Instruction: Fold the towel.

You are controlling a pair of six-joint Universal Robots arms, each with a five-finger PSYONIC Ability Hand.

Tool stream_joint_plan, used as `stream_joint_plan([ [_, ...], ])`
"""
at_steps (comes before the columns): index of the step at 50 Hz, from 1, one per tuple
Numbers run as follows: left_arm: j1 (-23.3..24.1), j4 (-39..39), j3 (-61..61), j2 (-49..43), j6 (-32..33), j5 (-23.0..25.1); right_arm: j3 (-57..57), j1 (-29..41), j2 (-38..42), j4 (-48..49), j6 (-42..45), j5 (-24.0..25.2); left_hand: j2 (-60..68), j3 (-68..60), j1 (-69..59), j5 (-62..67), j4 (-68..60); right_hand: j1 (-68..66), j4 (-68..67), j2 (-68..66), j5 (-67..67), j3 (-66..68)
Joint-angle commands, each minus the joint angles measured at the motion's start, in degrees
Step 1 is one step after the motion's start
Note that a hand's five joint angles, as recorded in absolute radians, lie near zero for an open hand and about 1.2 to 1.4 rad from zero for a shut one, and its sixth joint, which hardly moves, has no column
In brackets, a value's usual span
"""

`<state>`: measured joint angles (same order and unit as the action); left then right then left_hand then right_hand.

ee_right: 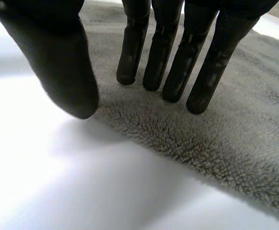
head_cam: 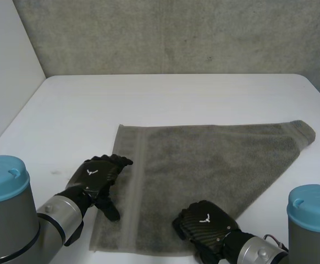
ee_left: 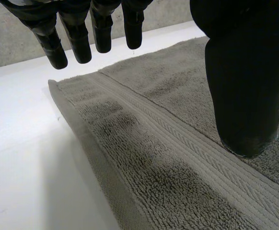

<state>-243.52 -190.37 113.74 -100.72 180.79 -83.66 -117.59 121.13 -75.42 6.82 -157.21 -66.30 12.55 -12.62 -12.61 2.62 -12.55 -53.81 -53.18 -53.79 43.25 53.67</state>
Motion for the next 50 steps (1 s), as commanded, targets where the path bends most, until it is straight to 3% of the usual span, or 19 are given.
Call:
stream_joint_plan([
  [1, 0.24, 0.35, -0.01, 0.34, -0.09, -0.02, -0.1, -0.72, 1.68, 2.75, 2.61, -0.41, 0.69, -0.63, -0.63, 0.62, -0.69, -25.82, -26.45, -25.83, 26.38, 25.95],
  [9, 1.3, 0.18, 0.87, 0.61, -0.09, 0.34, -0.53, -0.8, 1.07, 9.08, 2.78, -2.43, 0.69, -0.63, -0.63, 0.62, -0.69, -26.19, -26.82, -26.21, 26.75, 26.33],
  [11, 1.38, 0.09, 1.04, 0.52, 0.0, 0.95, -0.36, -0.8, 1.07, 9.0, 2.78, -2.87, 0.69, -0.63, -0.63, 0.62, -0.69, -19.52, -20.15, -19.54, 20.09, 19.66],
  [12, 1.38, 0.09, 1.05, 0.52, 0.0, 0.95, -0.19, -0.8, 1.07, 8.65, 2.78, -3.4, 0.69, -0.63, -0.63, 0.62, -0.69, 4.12, 3.5, 4.11, -3.56, -3.99],
  [13, 1.38, 0.09, 1.05, 0.43, 0.0, 1.3, -0.36, -0.8, 0.98, 8.39, 2.7, -3.84, 0.69, -0.63, -0.63, 0.62, -0.69, 12.69, 12.06, 12.67, -12.13, -12.55],
  [19, 1.38, 0.09, 1.13, 0.52, -0.09, 2.01, -0.36, -0.8, 0.89, 6.19, 2.26, -3.31, 0.69, -0.63, -0.63, 0.62, -0.69, 15.46, 14.84, 15.45, -14.9, -15.33],
  [36, 1.38, 0.09, 1.13, 0.52, -0.09, 2.01, -1.41, -0.45, 0.8, 5.04, 4.72, -0.33, 0.69, -0.63, -0.63, 0.62, -0.69, 13.11, 12.48, 13.1, -12.55, -12.98],
  [38, 1.38, 0.09, 1.13, 0.52, -0.09, 2.09, -1.41, -0.63, 0.89, 5.57, 5.07, -0.24, 0.69, -0.63, -0.63, 0.62, -0.69, -0.25, -0.88, -0.26, 0.81, 0.38],
  [39, 1.38, 0.09, 1.13, 0.52, -0.09, 2.09, -1.41, -0.63, 0.89, 5.57, 5.07, -0.24, 0.69, -0.63, -0.63, 0.62, -0.69, -0.35, -0.97, -0.36, 0.91, 0.48],
  [40, 1.38, 0.09, 1.13, 0.43, -0.09, 2.09, -1.41, -0.72, 0.89, 5.83, 5.07, -0.32, 0.69, -0.63, -0.63, 0.62, -0.69, -12.84, -13.46, -12.85, 13.4, 12.97],
  [41, 1.38, 0.09, 1.13, 0.43, -0.09, 2.09, -1.41, -0.72, 0.89, 5.83, 5.07, -0.33, 0.69, -0.63, -0.63, 0.62, -0.69, -12.96, -13.59, -12.98, 13.52, 13.1],
  [42, 1.38, 0.09, 1.13, 0.43, -0.09, 2.09, -1.41, -0.72, 0.89, 6.44, 4.98, -0.41, 0.69, -0.63, -0.63, 0.62, -0.69, -26.06, -26.69, -26.07, 26.62, 26.19],
  [50, 1.47, 0.09, 1.13, 0.17, -0.09, 2.09, -1.06, -3.18, 0.54, 10.84, 4.28, -1.03, 0.69, -0.63, -0.63, 0.62, -0.69, -26.19, -26.82, -26.21, 26.75, 26.33],
])
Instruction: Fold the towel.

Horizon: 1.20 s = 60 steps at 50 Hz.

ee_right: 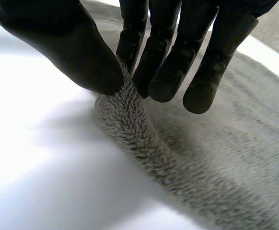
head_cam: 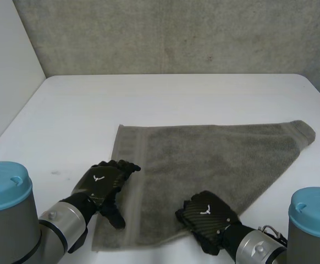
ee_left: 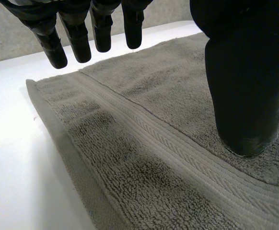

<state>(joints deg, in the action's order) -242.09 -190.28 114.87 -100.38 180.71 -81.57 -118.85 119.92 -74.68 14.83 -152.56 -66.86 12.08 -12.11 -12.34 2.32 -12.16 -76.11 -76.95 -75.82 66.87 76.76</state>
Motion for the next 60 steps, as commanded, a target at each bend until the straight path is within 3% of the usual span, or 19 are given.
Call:
stream_joint_plan([
  [1, 0.04, 0.0, 0.01, -0.25, 0.0, 0.01, 0.38, -2.58, -0.12, 2.84, -0.37, -0.46, 1.17, -1.13, -0.9, 0.93, -1.08, -3.89, -3.05, -4.18, 3.13, 3.24],
  [6, 0.04, 0.0, 0.01, -0.52, 0.0, 0.01, 0.73, -4.26, 0.06, 3.54, -1.78, -0.81, 1.84, -1.8, -1.57, 1.6, -1.75, -3.89, -3.05, -4.18, 3.13, 3.24],
  [15, 0.83, 0.09, 0.09, -1.48, 0.0, 0.09, 2.66, -5.49, 0.32, 4.42, -13.02, -2.31, 2.51, -2.47, -2.24, 2.27, -2.42, -3.89, -3.05, -4.18, 3.13, 3.24],
  [35, 5.32, 0.97, -0.7, 0.8, -1.59, 2.03, 3.19, -4.7, 1.81, 4.86, -13.2, -2.4, 2.51, -2.48, -2.25, 2.27, -2.42, -3.89, -3.05, -4.18, 3.13, 3.24],
  [42, 6.63, 0.53, -1.84, -2.63, -3.52, 1.41, 3.19, -4.7, 1.81, 4.86, -13.2, -2.4, 2.51, -2.48, -2.25, 2.27, -2.42, -3.89, -3.05, -4.18, 3.13, 3.24],
  [47, 9.18, 0.35, -3.68, -6.32, -3.78, -0.79, 3.19, -4.7, 1.73, 4.86, -13.2, -2.48, 2.51, -2.48, -2.25, 2.27, -2.42, -3.89, -3.05, -4.18, 3.13, 3.24],
  [52, 11.55, -1.22, -5.88, -9.65, -3.78, -8.23, 3.19, -4.7, 1.64, 4.86, -13.2, -2.48, 2.51, -2.48, -2.25, 2.27, -2.42, -3.89, -3.05, -4.18, 3.13, 3.24],
  [55, 11.73, -2.28, -6.23, -10.19, -3.52, -10.19, 3.1, -4.78, 1.46, 4.86, -13.29, -2.66, 2.85, -2.81, -2.58, 2.61, -2.76, -3.89, -3.05, -4.18, 3.13, 3.24],
  [60, 11.82, -5.36, -6.32, -10.98, -2.91, -15.55, 3.01, -4.78, 1.29, 4.86, -13.29, -2.75, 14.45, -14.42, -14.19, 14.21, -14.37, -3.89, -3.05, -4.18, 3.13, 3.24],
])
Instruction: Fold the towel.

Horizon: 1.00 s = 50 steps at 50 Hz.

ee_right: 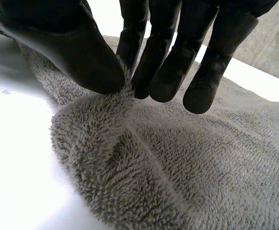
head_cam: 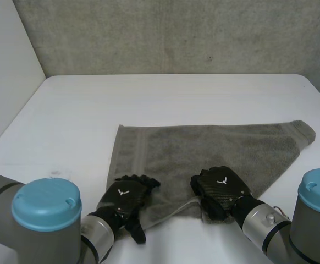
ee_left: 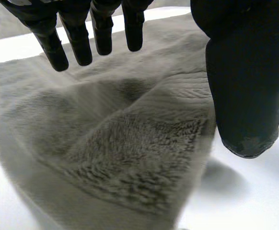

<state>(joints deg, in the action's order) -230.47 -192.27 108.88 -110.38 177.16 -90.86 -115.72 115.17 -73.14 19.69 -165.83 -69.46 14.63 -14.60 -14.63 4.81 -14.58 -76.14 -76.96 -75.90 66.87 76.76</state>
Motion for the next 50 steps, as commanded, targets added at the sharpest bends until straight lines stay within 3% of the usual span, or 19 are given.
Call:
stream_joint_plan([
  [1, 0.11, -4.77, 0.02, -0.89, 0.73, -8.27, -0.12, -0.03, -0.25, 0.0, -0.02, -0.06, 23.56, -23.59, -23.56, 23.38, -23.61, -3.86, -3.04, -4.1, 3.13, 3.24],
  [2, 0.11, -4.78, 0.02, -0.89, 0.74, -8.29, -0.12, -0.03, -0.33, 0.0, -0.02, -0.06, 23.68, -23.7, -23.67, 23.5, -23.72, -3.86, -3.04, -4.1, 3.13, 3.24],
  [4, -0.15, -6.97, 0.46, -0.1, 0.74, -10.21, -0.12, -0.03, -0.33, 0.0, -0.02, -0.15, 49.13, -49.16, -49.13, 48.95, -49.18, -3.86, -3.04, -4.1, 3.13, 3.24],
  [9, -0.24, -8.3, 1.51, 0.96, 0.65, -10.57, -0.12, 0.06, -0.25, 0.0, -0.02, -0.15, 65.33, -65.36, -65.33, 65.15, -65.38, -3.86, -3.04, -4.1, 3.13, 3.24],
  [24, 0.11, -6.8, 0.28, 1.14, 1.44, -10.31, 2.77, 0.15, 0.28, -2.89, 0.25, -0.06, 65.37, -65.4, -65.37, 65.19, -65.42, -3.86, -3.04, -4.1, 3.13, 3.24],
  [38, -0.68, -2.85, -13.6, 6.59, 7.5, -10.57, 12.62, -0.47, -0.77, -11.6, -0.98, -0.15, 65.37, -65.4, -65.37, 65.19, -65.42, -3.86, -3.04, -4.1, 3.13, 3.24],
  [45, -0.06, 3.47, -18.09, 1.24, 7.33, -10.75, 13.06, -0.47, 1.34, -12.04, -2.39, 0.46, 65.37, -65.4, -65.37, 65.19, -65.42, -3.86, -3.04, -4.1, 3.13, 3.24],
  [50, -0.59, 3.92, -17.47, -2.63, 6.98, -10.57, 13.76, -0.56, 5.46, -13.18, -2.13, 0.55, 65.37, -65.4, -65.37, 65.19, -65.42, -3.86, -3.04, -4.1, 3.13, 3.24],
])
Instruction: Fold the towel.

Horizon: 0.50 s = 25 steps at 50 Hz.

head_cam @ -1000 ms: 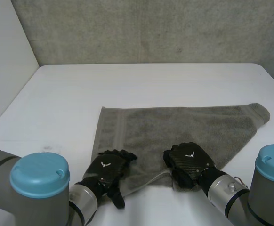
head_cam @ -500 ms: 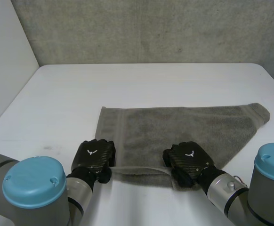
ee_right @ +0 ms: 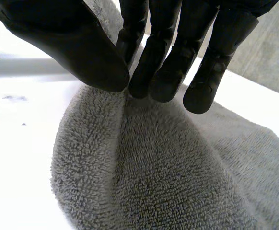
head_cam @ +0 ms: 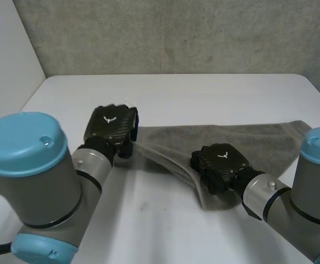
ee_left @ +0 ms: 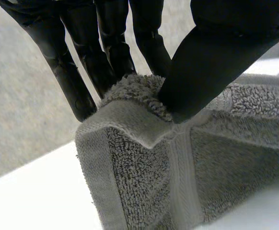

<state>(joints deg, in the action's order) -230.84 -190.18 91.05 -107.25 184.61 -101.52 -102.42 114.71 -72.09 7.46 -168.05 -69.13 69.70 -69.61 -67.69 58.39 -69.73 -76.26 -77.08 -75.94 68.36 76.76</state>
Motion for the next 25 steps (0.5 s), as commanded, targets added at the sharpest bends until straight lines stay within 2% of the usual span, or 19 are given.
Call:
stream_joint_plan([
  [1, -0.23, 1.83, 0.35, -5.78, -0.48, 0.1, 0.47, -0.1, 4.42, -0.95, 0.09, 0.23, 10.3, -10.39, -12.31, 11.61, -10.27, -3.74, -2.92, -4.06, 1.64, 3.24],
  [6, -1.63, 1.65, -0.34, -7.1, -0.57, 0.1, 1.7, -0.46, 6.09, -2.1, 0.09, -0.21, 10.3, -10.39, -12.31, 11.61, -10.27, -3.3, -2.48, -3.61, 1.2, 2.8],
  [8, -2.16, 1.57, -0.7, -7.1, -0.57, 0.01, 1.88, -0.63, 5.74, -4.02, -0.08, -0.39, 10.3, -10.39, -12.31, 11.61, -10.27, 43.58, 44.4, 43.27, -45.68, -44.08],
  [10, -2.6, 1.57, -1.14, -6.92, -0.39, 0.01, 1.79, -0.63, 5.39, -5.34, -0.08, -0.48, 10.3, -10.39, -12.31, 11.61, -10.27, 47.96, 48.78, 47.65, -50.06, -48.46],
  [17, -5.94, 1.48, -3.78, -6.92, -0.57, 0.01, -0.85, -1.34, 2.04, -6.93, -0.52, -0.21, 10.3, -10.39, -12.31, 11.61, -10.27, 47.5, 48.32, 47.19, -49.6, -48.0],
  [25, -6.21, 1.48, -3.16, -7.45, -0.66, 0.01, -4.8, -0.63, 2.3, -5.36, -0.52, -0.03, 10.3, -10.39, -12.31, 11.61, -10.27, 45.83, 46.65, 45.51, -47.93, -46.33],
])
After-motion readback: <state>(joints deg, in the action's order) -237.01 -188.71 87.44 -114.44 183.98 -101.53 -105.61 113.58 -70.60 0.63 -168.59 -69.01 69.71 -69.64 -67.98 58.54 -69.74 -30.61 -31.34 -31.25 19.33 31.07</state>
